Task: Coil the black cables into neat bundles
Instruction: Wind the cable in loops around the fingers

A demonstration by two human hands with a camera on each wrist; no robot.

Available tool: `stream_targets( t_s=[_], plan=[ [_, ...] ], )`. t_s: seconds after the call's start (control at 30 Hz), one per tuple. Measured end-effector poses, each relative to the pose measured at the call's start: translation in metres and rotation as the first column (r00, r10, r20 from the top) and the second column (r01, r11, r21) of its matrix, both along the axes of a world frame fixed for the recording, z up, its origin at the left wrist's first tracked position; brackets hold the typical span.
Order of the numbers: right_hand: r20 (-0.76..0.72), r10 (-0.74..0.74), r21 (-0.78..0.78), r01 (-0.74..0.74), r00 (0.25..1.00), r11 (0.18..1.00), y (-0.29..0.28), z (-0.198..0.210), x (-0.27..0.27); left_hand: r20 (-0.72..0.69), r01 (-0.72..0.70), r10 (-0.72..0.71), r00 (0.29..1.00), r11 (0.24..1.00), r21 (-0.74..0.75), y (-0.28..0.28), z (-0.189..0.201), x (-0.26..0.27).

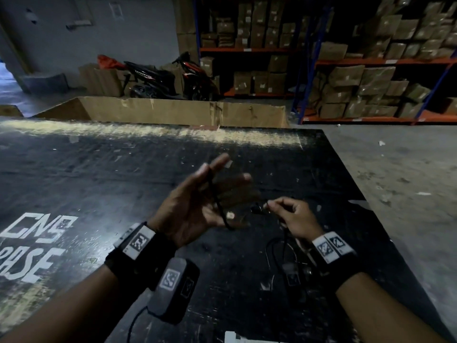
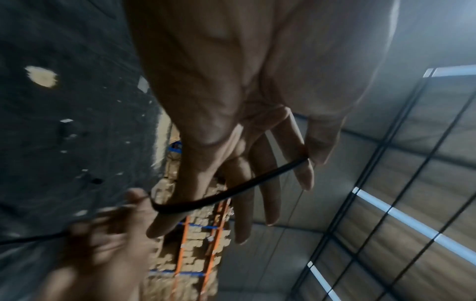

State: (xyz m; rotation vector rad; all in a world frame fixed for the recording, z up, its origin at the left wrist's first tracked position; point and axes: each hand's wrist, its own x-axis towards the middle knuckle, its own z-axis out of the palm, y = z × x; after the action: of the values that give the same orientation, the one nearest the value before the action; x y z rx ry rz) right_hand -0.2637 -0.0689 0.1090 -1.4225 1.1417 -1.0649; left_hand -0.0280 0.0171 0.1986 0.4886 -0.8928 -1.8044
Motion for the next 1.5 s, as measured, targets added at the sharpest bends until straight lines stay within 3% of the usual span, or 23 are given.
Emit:
stream_targets(
  t_s=[0.07, 0.2, 0.3, 0.6, 0.8, 0.93, 1.07, 1.2, 1.3, 1.5],
  plan=[
    [-0.038, -0.033, -0.087, 0.029, 0.999, 0.996, -0.012, 0.019, 0.001, 0.111, 0.036, -0.044, 0.993, 0.997, 0.074, 0.007, -0.015, -0.013],
    [-0.239, 0.047, -0.242, -0.106, 0.970, 0.965, -0.015, 0.062, 0.010, 0.274, 0.069, -0.112, 0.955, 0.984, 0.163, 0.009, -0.038, -0.024],
    [-0.291, 0.079, -0.283, -0.165, 0.953, 0.945, -0.006, 0.080, 0.023, 0.347, 0.071, -0.134, 0.928, 0.980, 0.187, 0.001, -0.049, -0.029],
    [-0.143, 0.045, -0.318, -0.089, 0.989, 0.944, 0.030, 0.070, 0.033, 0.318, -0.164, 0.112, 0.941, 0.976, 0.141, -0.028, -0.054, -0.024],
    [-0.099, 0.020, -0.297, -0.049, 0.995, 0.953, 0.029, 0.066, 0.021, 0.498, -0.203, 0.171, 0.850, 0.979, 0.010, -0.033, -0.055, -0.015],
    [-0.066, 0.105, -0.271, -0.119, 0.992, 0.955, 0.039, 0.064, 0.017, 0.457, -0.223, 0.222, 0.861, 0.973, -0.052, -0.035, -0.052, -0.013],
    [0.108, 0.302, -0.083, -0.295, 0.947, 0.952, 0.051, 0.039, 0.021, 0.309, -0.281, 0.276, 0.910, 0.959, -0.029, -0.046, -0.044, -0.005],
    [0.234, 0.269, 0.042, -0.286, 0.934, 0.957, 0.057, 0.011, 0.019, 0.227, -0.225, 0.219, 0.949, 0.974, 0.004, -0.051, -0.030, 0.009],
    [0.205, 0.326, 0.084, -0.349, 0.923, 0.934, 0.056, 0.003, 0.012, 0.223, -0.184, 0.181, 0.958, 0.983, -0.009, -0.051, -0.029, 0.009],
    [0.127, 0.593, 0.158, -0.607, 0.795, 0.779, 0.062, -0.010, 0.011, 0.136, -0.239, 0.240, 0.961, 0.971, -0.025, -0.059, -0.018, 0.012]
  ],
)
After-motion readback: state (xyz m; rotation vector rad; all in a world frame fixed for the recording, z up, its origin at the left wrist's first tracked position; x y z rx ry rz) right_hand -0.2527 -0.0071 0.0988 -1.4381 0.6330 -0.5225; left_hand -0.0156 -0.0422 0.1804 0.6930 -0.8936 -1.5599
